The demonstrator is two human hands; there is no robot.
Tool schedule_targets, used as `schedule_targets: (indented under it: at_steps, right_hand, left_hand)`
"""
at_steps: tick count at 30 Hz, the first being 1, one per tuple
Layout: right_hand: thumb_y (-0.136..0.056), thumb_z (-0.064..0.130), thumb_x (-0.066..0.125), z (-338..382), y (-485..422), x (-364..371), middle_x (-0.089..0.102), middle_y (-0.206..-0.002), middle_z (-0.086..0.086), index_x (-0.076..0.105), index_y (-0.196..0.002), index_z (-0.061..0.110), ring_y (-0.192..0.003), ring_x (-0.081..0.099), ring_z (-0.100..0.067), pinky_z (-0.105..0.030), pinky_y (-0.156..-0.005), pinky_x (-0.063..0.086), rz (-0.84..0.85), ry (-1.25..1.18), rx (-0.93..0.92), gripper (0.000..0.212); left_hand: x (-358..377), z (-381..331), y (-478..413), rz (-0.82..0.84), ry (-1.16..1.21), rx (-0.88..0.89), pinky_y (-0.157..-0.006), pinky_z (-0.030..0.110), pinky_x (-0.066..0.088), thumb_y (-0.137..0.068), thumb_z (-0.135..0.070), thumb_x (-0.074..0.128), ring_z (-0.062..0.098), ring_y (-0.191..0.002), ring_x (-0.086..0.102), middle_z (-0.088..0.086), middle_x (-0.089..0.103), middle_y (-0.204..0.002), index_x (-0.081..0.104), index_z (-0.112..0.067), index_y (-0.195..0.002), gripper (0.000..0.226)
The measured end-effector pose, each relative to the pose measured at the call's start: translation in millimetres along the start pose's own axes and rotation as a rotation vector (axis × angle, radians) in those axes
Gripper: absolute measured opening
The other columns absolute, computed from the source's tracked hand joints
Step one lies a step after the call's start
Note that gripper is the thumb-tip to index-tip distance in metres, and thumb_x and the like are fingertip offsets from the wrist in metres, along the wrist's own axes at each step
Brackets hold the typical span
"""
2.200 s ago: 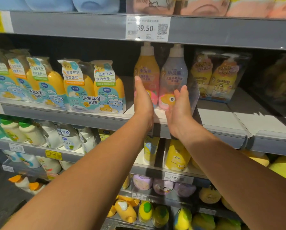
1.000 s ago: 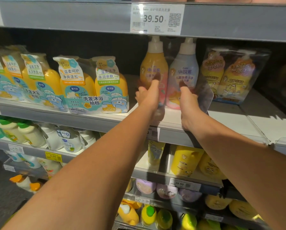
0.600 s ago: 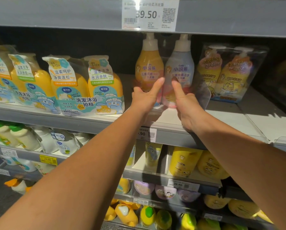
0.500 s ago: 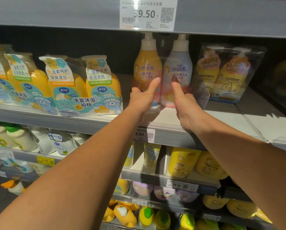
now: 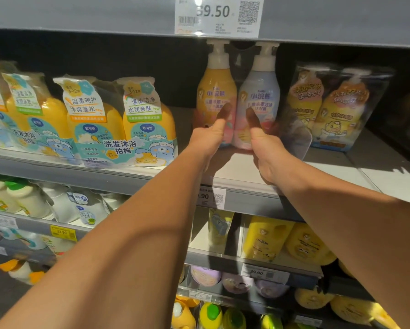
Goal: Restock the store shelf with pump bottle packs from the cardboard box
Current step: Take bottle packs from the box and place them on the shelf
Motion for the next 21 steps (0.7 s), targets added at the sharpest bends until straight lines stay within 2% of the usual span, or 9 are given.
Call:
schedule_targets:
  at_steps: [2, 5, 8, 10, 12, 14, 16, 19, 21]
  right_hand:
    - [-0.010, 0.096, 0.059, -8, -18, 1, 0.065, -0.124, 0.004, 0.043, -0.139, 0.029, -0.108, 0.065, -0.019, -0.035, -0.098, 0.049, -0.029, -0.015, -0.021, 0.146]
    - [-0.004, 0.097, 0.053, -6, -14, 3, 0.067, -0.119, 0.003, 0.046, -0.134, 0.029, -0.104, 0.066, -0.019, -0.034, -0.093, 0.051, -0.018, -0.025, -0.023, 0.147]
    - [-0.026, 0.097, 0.045, 0, -11, 0, 0.063, -0.125, 0.000, 0.045, -0.137, 0.027, -0.110, 0.062, -0.023, -0.039, -0.098, 0.049, -0.080, -0.052, -0.009, 0.131]
    - [-0.051, 0.091, 0.045, 4, -10, 0, 0.060, -0.131, -0.003, 0.047, -0.138, 0.027, -0.116, 0.058, -0.025, -0.041, -0.103, 0.045, -0.098, -0.121, 0.009, 0.108]
    - [-0.073, 0.076, 0.048, 6, -10, 1, 0.058, -0.134, -0.003, 0.048, -0.139, 0.024, -0.120, 0.055, -0.024, -0.041, -0.106, 0.043, -0.102, -0.188, -0.008, 0.084]
    - [-0.076, 0.071, 0.047, 4, -10, 2, 0.058, -0.134, -0.002, 0.048, -0.139, 0.026, -0.120, 0.055, -0.023, -0.042, -0.106, 0.043, -0.114, -0.226, -0.029, 0.077]
    - [-0.068, 0.073, 0.043, 3, -10, 4, 0.058, -0.134, -0.002, 0.048, -0.139, 0.028, -0.120, 0.056, -0.023, -0.043, -0.105, 0.044, -0.110, -0.234, -0.029, 0.084]
    - [-0.089, 0.059, 0.041, 6, -13, 5, 0.058, -0.132, -0.006, 0.049, -0.138, 0.022, -0.118, 0.056, -0.025, -0.042, -0.102, 0.046, -0.106, -0.230, -0.012, 0.062]
    - [-0.099, 0.048, 0.037, 6, -17, 4, 0.057, -0.129, -0.005, 0.049, -0.138, 0.021, -0.114, 0.056, -0.023, -0.037, -0.095, 0.047, -0.110, -0.233, -0.003, 0.049]
  left_hand:
    - [0, 0, -3, 0.000, -0.021, -0.007, -0.095, 0.031, 0.041, -0.083, -0.064, 0.057, 0.023, -0.106, 0.055, 0.004, 0.057, -0.120, 0.047, -0.006, -0.138, 0.080]
    - [0, 1, -5, -0.003, -0.019, -0.011, -0.099, 0.033, 0.043, -0.083, -0.065, 0.056, 0.024, -0.110, 0.057, 0.007, 0.059, -0.126, 0.046, -0.007, -0.138, 0.080]
    - [1, -2, -4, -0.025, 0.013, -0.021, -0.099, 0.031, 0.042, -0.090, -0.061, 0.047, 0.023, -0.110, 0.056, 0.010, 0.056, -0.133, 0.042, -0.008, -0.141, 0.074]
    - [1, -2, -4, -0.068, 0.051, -0.041, -0.088, 0.028, 0.040, -0.099, -0.046, 0.034, 0.023, -0.107, 0.054, 0.011, 0.055, -0.134, 0.041, -0.008, -0.142, 0.057]
    - [3, -1, -2, -0.115, 0.120, -0.043, -0.088, 0.031, 0.041, -0.100, -0.043, 0.028, 0.026, -0.115, 0.055, 0.012, 0.055, -0.134, 0.043, -0.010, -0.140, 0.055]
    - [6, 0, 3, -0.146, 0.161, -0.037, -0.097, 0.036, 0.044, -0.099, -0.048, 0.026, 0.029, -0.117, 0.056, 0.011, 0.057, -0.131, 0.046, -0.011, -0.137, 0.057]
    - [10, 2, 2, -0.140, 0.191, -0.037, -0.101, 0.041, 0.046, -0.098, -0.048, 0.026, 0.029, -0.113, 0.058, 0.011, 0.060, -0.127, 0.050, -0.011, -0.134, 0.056]
    - [10, 1, -3, -0.170, 0.196, -0.041, -0.098, 0.037, 0.048, -0.099, -0.044, 0.028, 0.026, -0.107, 0.059, 0.009, 0.061, -0.121, 0.052, -0.009, -0.130, 0.052]
    - [11, 2, -8, -0.179, 0.187, -0.052, -0.100, 0.039, 0.048, -0.099, -0.043, 0.029, 0.029, -0.110, 0.059, 0.012, 0.061, -0.125, 0.052, -0.009, -0.132, 0.053]
Point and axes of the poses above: each hand's wrist, its own y-axis away from the middle knuckle, its own x-axis out of the palm, z = x × y, the point moved 4 cm from there along -y, towards the middle knuckle
